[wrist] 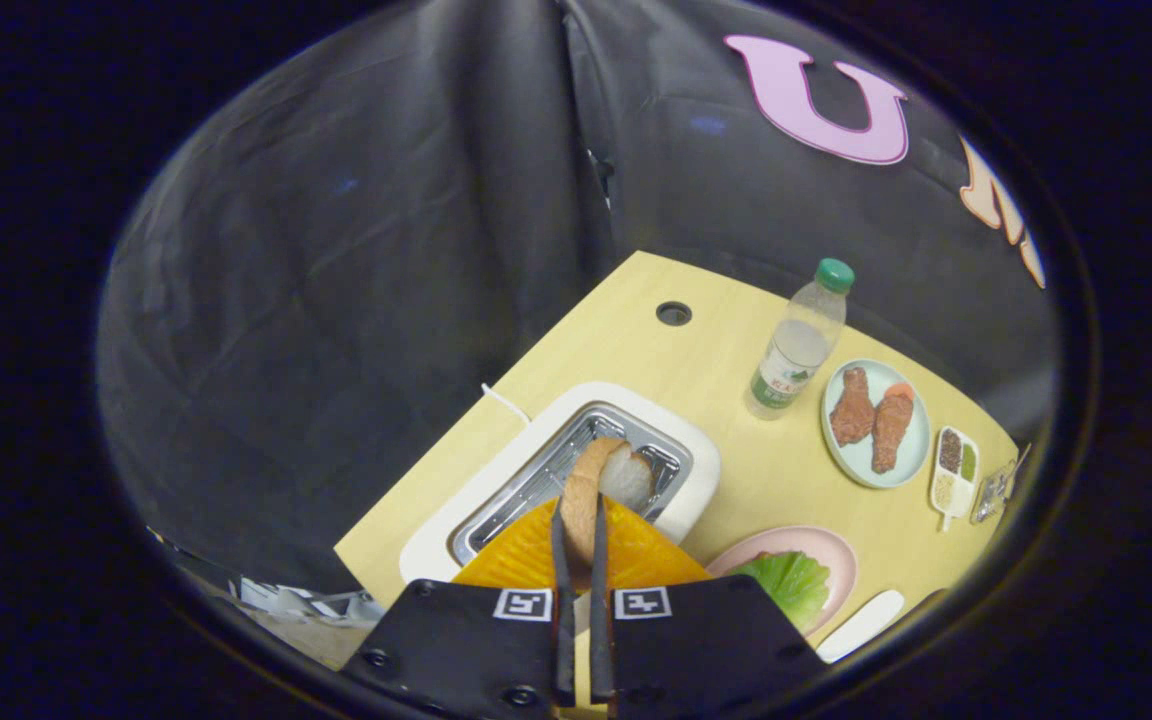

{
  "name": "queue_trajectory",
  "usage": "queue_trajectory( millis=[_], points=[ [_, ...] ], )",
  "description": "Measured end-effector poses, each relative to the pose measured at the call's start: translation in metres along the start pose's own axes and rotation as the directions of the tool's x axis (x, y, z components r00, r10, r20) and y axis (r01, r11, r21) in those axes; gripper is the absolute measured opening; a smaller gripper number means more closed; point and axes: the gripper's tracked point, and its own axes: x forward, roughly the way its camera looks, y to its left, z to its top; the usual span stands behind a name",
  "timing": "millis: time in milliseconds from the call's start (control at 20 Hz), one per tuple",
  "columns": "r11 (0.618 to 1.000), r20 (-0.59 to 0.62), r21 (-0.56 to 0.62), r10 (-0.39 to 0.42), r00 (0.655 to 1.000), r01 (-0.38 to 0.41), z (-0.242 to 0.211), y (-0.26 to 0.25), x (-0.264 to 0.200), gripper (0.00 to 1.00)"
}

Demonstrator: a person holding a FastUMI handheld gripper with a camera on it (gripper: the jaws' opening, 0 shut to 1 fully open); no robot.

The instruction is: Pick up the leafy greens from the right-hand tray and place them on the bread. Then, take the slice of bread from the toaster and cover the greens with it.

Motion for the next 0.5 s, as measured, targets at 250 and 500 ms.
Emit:
queue_trajectory(
  millis=[250, 500],
  points=[
    [0.993, 0.139, 0.062, 0.086, 0.987, -0.095, 0.032, -0.002, -0.045, 0.09],
    [0.985, 0.260, 0.110, 0.101, 0.960, -0.133, 0.050, -0.022, -0.095, 0.08]
  ],
)
